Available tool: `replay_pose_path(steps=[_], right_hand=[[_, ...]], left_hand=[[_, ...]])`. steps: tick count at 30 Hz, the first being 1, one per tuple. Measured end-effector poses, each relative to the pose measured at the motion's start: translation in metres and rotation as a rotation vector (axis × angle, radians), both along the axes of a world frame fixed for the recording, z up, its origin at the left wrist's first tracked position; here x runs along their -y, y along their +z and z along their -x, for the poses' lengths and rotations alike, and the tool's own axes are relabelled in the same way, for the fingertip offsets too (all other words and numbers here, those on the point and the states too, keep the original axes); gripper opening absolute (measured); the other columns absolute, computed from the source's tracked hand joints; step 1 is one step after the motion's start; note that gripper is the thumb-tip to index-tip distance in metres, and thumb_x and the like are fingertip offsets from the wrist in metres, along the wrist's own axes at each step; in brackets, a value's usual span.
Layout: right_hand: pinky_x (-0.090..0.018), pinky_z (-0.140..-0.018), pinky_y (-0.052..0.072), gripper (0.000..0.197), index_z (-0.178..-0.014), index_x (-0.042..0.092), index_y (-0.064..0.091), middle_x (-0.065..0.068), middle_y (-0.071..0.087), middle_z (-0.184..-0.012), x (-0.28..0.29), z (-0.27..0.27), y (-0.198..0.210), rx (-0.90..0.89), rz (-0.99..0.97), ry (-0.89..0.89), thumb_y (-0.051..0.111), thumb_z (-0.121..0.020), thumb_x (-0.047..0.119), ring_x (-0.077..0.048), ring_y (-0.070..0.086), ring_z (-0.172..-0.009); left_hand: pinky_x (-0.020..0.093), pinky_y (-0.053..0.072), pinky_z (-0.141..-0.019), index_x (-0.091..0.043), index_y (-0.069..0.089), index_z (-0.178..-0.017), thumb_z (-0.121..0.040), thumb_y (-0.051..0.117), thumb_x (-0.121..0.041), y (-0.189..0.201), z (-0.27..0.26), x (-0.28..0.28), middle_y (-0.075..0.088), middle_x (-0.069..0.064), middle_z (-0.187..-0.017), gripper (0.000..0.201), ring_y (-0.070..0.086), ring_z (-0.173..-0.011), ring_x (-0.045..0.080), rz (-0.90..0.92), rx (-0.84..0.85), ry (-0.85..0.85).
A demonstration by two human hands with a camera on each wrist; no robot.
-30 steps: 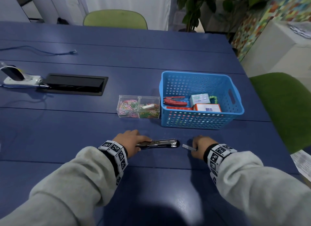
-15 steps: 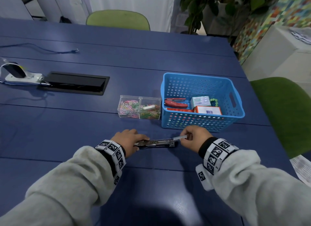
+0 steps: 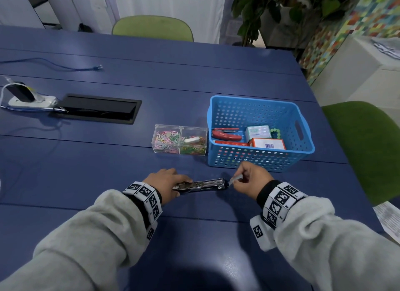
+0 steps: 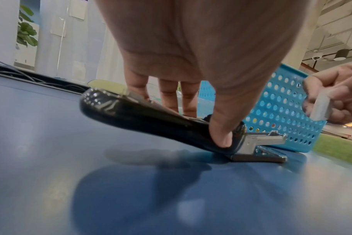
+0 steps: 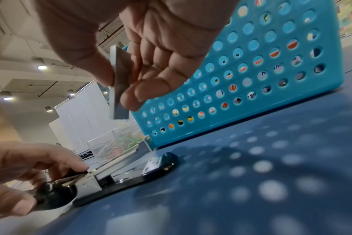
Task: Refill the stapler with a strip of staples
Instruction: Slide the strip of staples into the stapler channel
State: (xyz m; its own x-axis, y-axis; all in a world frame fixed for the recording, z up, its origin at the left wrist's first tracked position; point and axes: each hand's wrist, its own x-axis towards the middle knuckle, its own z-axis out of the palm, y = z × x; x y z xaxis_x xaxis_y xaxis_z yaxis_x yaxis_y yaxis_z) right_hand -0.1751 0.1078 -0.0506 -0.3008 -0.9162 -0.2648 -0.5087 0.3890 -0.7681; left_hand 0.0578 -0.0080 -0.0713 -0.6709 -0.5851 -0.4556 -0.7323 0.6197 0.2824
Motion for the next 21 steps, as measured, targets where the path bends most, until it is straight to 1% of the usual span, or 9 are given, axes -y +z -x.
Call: replay_pose_path(steps=[2,3,5,7,8,10,13,16,21], right_hand=[[-0.044,-0.076,0.055,0.026,-0.062,0.029,0.051,-0.013,0.071,-0.077,0.001,0.000,-0.001,-0.011,-0.008,-0.001,0.066,-0.071,0.010,-0.032,0.066,-0.074],[-0.041,-0.075,0.055,0.025,-0.063,0.030,0.052,-0.009,0.069,-0.073,0.002,-0.001,-0.001,-0.014,-0.011,-0.003,0.067,-0.073,0.011,-0.027,0.063,-0.070],[-0.029,-0.072,0.052,0.026,-0.065,0.032,0.055,0.001,0.063,-0.070,0.004,-0.001,-0.001,-0.024,0.000,0.006,0.067,-0.075,0.011,-0.016,0.057,-0.067],[-0.016,-0.067,0.047,0.025,-0.068,0.033,0.056,0.005,0.061,-0.071,0.007,-0.003,0.000,-0.043,0.004,0.026,0.066,-0.077,0.012,-0.011,0.055,-0.067],[-0.017,-0.068,0.046,0.022,-0.071,0.031,0.057,0.004,0.062,-0.073,0.009,-0.004,0.000,-0.055,0.008,0.034,0.067,-0.078,0.013,-0.011,0.056,-0.068],[-0.024,-0.073,0.048,0.012,-0.078,0.025,0.060,0.001,0.065,-0.079,0.012,-0.005,0.001,-0.094,-0.004,0.047,0.067,-0.079,0.016,-0.015,0.059,-0.073],[-0.033,-0.081,0.053,0.006,-0.084,0.021,0.062,-0.006,0.071,-0.087,0.016,-0.007,0.002,-0.177,-0.042,0.114,0.066,-0.079,0.020,-0.023,0.065,-0.082],[-0.035,-0.085,0.053,0.015,-0.095,0.016,0.064,-0.006,0.072,-0.094,0.021,-0.010,0.004,-0.311,-0.086,0.253,0.063,-0.081,0.023,-0.024,0.065,-0.088],[-0.033,-0.089,0.051,0.023,-0.104,0.015,0.061,-0.006,0.071,-0.100,0.030,-0.014,0.007,-0.414,-0.152,0.357,0.059,-0.083,0.024,-0.024,0.064,-0.095]], left_hand=[[0.041,0.043,-0.099,-0.046,0.040,-0.130,-0.088,0.057,-0.028,0.000,0.000,0.000,0.049,0.002,-0.124,0.049,0.046,-0.119,0.025,-0.006,-0.004,0.004],[0.041,0.043,-0.099,-0.046,0.040,-0.130,-0.088,0.057,-0.028,0.000,0.000,-0.001,0.049,0.002,-0.124,0.049,0.046,-0.119,0.025,-0.008,-0.006,0.005],[0.041,0.043,-0.099,-0.046,0.040,-0.130,-0.088,0.057,-0.028,0.000,-0.001,-0.001,0.049,0.002,-0.124,0.049,0.046,-0.119,0.025,-0.011,-0.009,0.005],[0.041,0.043,-0.099,-0.046,0.040,-0.130,-0.088,0.057,-0.028,0.001,-0.001,0.000,0.050,0.002,-0.124,0.049,0.046,-0.118,0.025,-0.013,-0.013,0.005],[0.041,0.043,-0.098,-0.046,0.040,-0.130,-0.088,0.057,-0.028,0.001,-0.001,0.000,0.050,0.002,-0.124,0.049,0.046,-0.118,0.025,-0.015,-0.013,0.004],[0.041,0.044,-0.098,-0.046,0.040,-0.130,-0.088,0.057,-0.028,0.001,-0.001,0.000,0.050,0.002,-0.124,0.049,0.046,-0.118,0.025,-0.018,-0.011,0.003],[0.041,0.044,-0.098,-0.047,0.040,-0.129,-0.087,0.058,-0.028,0.002,-0.001,0.001,0.049,0.002,-0.124,0.049,0.046,-0.118,0.025,-0.023,-0.011,0.001],[0.041,0.043,-0.099,-0.046,0.040,-0.130,-0.088,0.057,-0.028,0.002,-0.001,0.001,0.049,0.002,-0.125,0.049,0.045,-0.119,0.025,-0.027,-0.007,-0.006],[0.042,0.043,-0.098,-0.046,0.040,-0.130,-0.088,0.057,-0.027,0.002,-0.001,0.001,0.049,0.002,-0.125,0.049,0.045,-0.118,0.025,-0.028,-0.006,-0.010]])
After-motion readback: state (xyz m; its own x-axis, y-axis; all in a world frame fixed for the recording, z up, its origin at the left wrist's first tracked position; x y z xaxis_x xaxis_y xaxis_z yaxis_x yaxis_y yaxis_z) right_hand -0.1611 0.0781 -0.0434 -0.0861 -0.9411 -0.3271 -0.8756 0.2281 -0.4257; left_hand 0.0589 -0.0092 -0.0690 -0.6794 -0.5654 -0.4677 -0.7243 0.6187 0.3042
